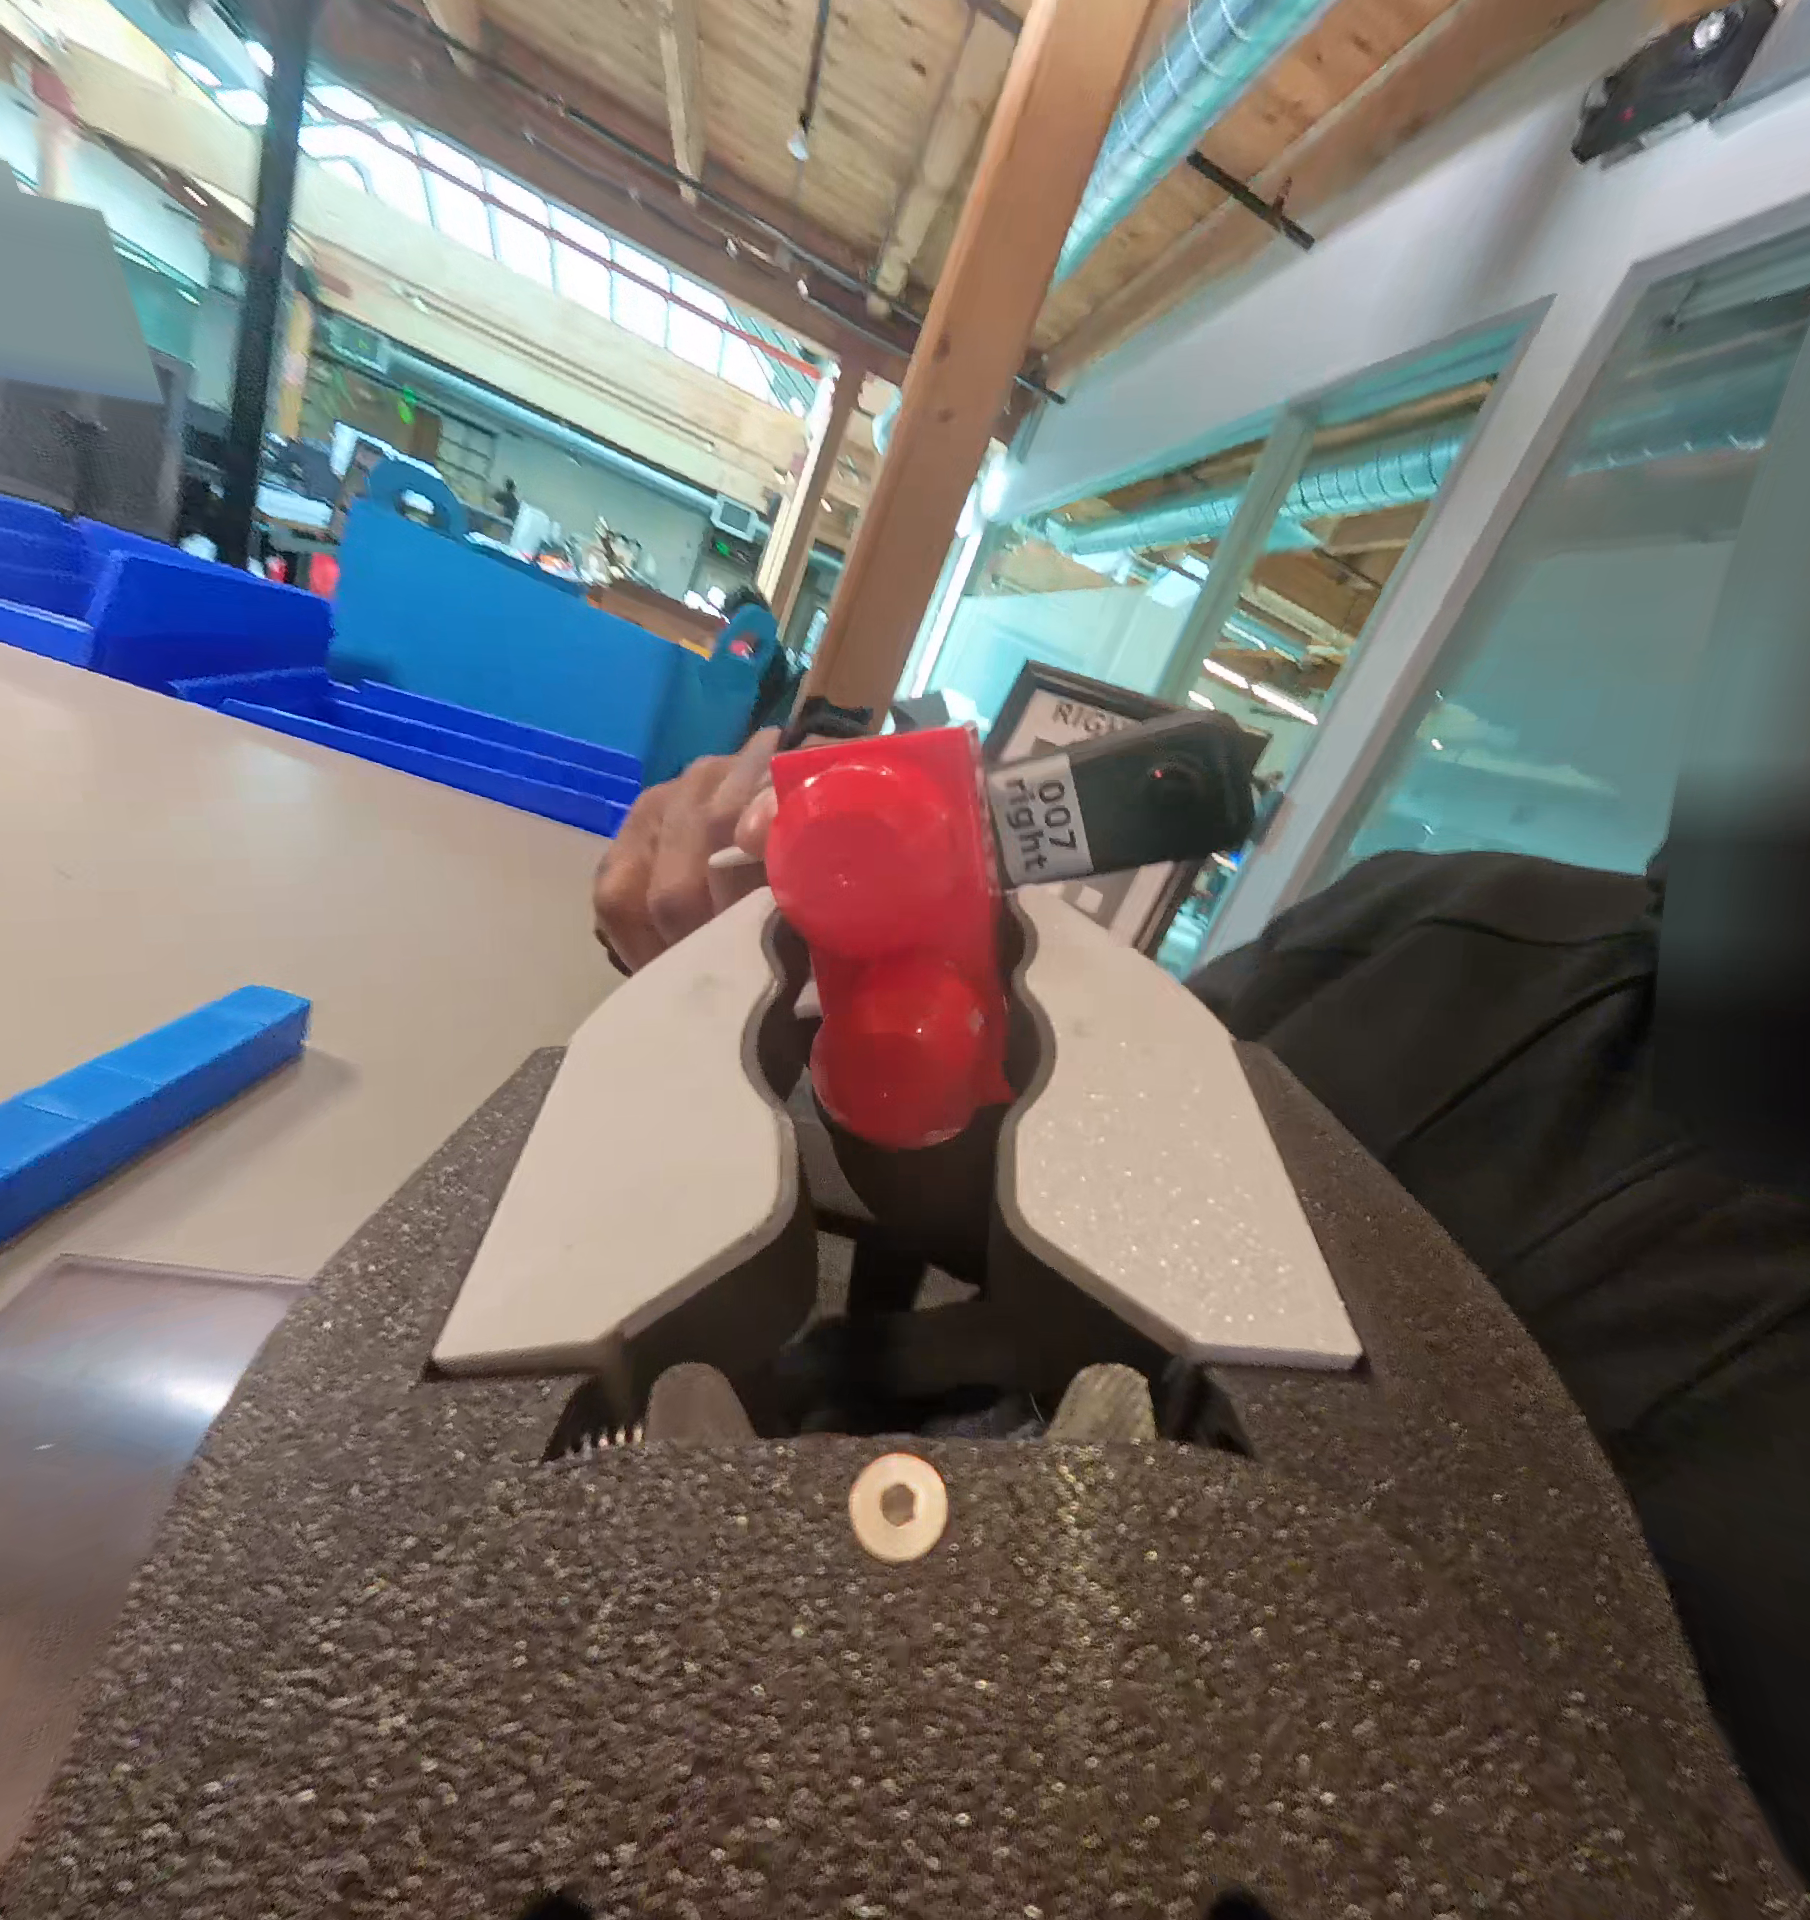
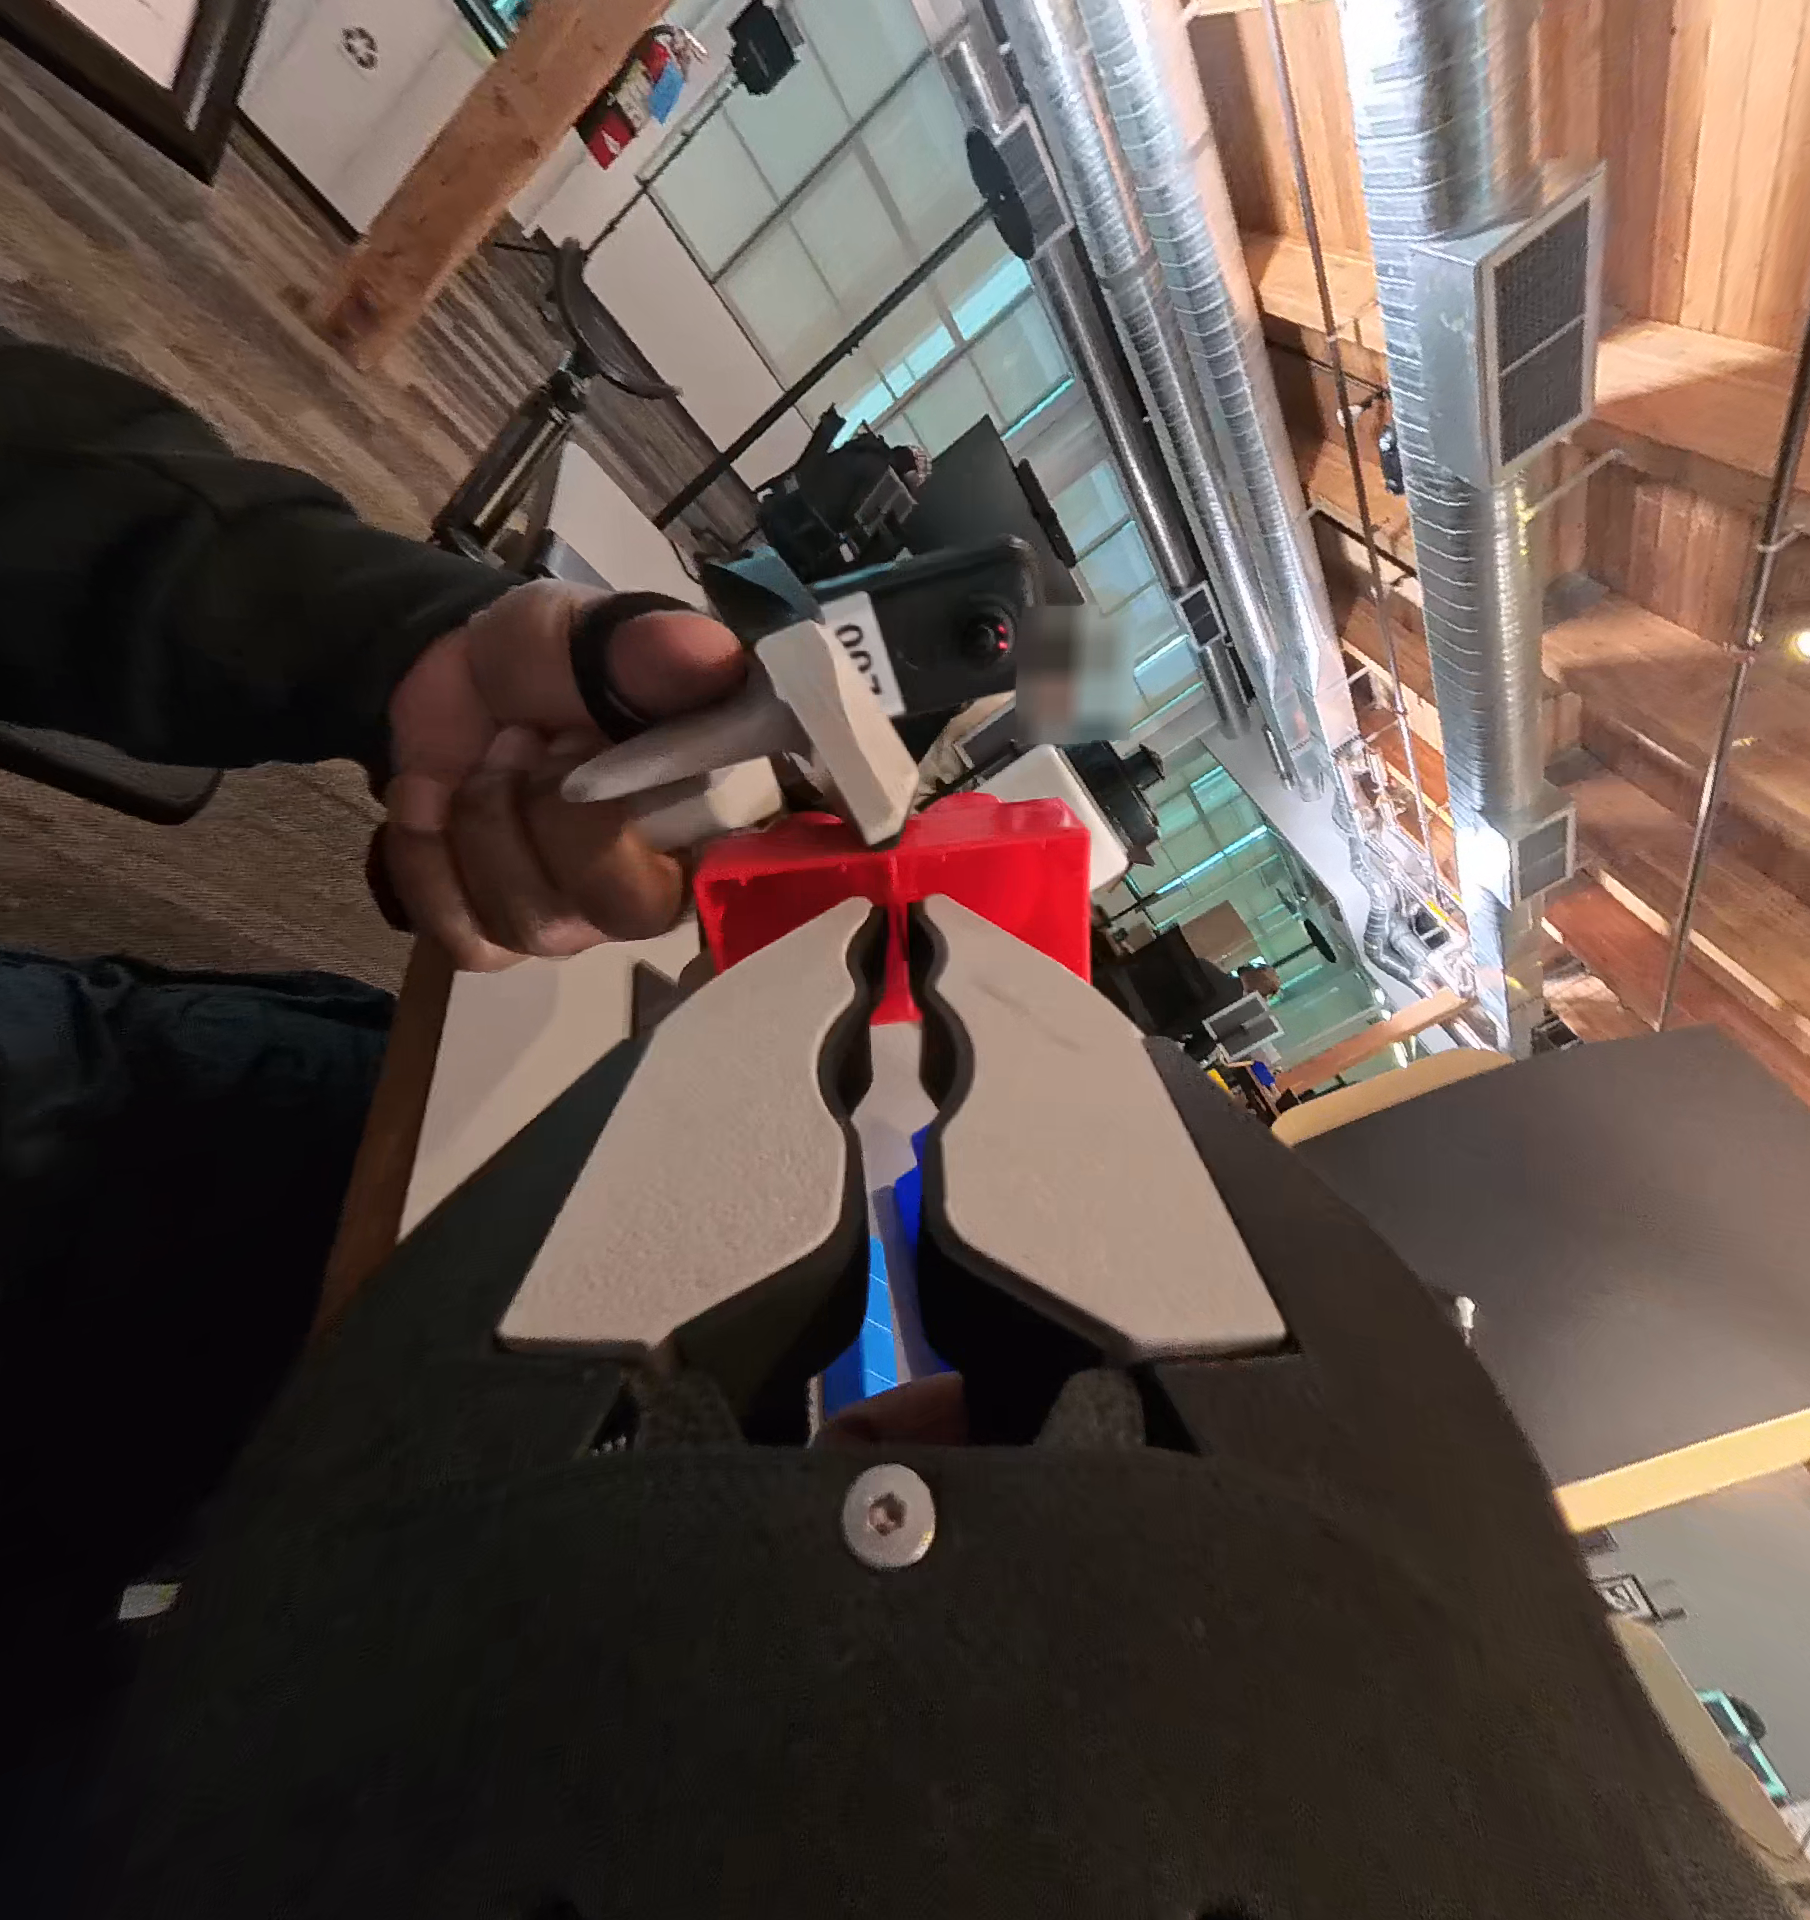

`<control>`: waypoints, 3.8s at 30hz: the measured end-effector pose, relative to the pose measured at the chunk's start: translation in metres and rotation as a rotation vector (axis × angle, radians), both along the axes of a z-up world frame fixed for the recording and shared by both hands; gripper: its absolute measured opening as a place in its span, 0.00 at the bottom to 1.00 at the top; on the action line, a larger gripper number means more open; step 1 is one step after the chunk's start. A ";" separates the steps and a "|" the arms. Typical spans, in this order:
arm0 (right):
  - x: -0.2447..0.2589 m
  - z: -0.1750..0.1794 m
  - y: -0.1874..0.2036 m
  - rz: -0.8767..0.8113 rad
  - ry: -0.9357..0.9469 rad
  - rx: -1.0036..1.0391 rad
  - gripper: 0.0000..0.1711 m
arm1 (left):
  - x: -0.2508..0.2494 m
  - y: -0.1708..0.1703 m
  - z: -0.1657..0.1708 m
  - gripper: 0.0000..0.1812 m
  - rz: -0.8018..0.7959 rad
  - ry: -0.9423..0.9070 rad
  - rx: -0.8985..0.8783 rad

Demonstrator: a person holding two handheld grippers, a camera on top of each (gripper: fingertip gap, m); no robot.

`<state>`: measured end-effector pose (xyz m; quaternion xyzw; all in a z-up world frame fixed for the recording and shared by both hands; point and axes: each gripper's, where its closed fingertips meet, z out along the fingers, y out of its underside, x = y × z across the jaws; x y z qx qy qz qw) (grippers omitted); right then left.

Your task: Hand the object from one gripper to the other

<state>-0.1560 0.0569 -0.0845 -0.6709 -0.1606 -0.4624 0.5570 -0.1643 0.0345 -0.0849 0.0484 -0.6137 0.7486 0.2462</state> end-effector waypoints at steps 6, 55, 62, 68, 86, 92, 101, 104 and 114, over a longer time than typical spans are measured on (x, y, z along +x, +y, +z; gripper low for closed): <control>0.008 0.017 -0.011 -0.027 0.013 0.139 0.12 | 0.033 0.014 0.023 0.20 0.245 0.013 -0.148; 0.019 0.004 0.001 0.551 1.131 0.526 0.02 | 0.061 0.025 0.008 0.33 0.642 -0.432 -0.110; -0.005 0.007 0.004 0.695 1.229 0.432 0.03 | 0.039 0.030 -0.005 0.33 0.616 -0.824 0.024; -0.015 -0.004 0.014 0.694 1.268 0.332 0.02 | 0.040 0.033 -0.003 0.36 0.807 -1.259 0.123; 0.006 -0.017 0.012 0.491 1.220 0.308 0.12 | 0.063 0.023 -0.029 0.22 0.900 -1.436 0.337; 0.039 -0.012 0.000 0.239 1.022 0.396 0.18 | 0.085 0.022 -0.023 0.21 1.111 -1.389 0.399; 0.059 -0.001 -0.011 -0.144 0.599 0.351 0.34 | 0.095 0.026 -0.009 0.21 1.409 -1.483 0.485; 0.062 -0.005 -0.009 -0.246 0.497 0.276 0.35 | 0.091 0.018 -0.013 0.21 1.389 -1.505 0.479; 0.062 -0.003 -0.020 -0.187 0.508 0.280 0.28 | 0.077 0.020 -0.014 0.35 0.982 -1.052 0.244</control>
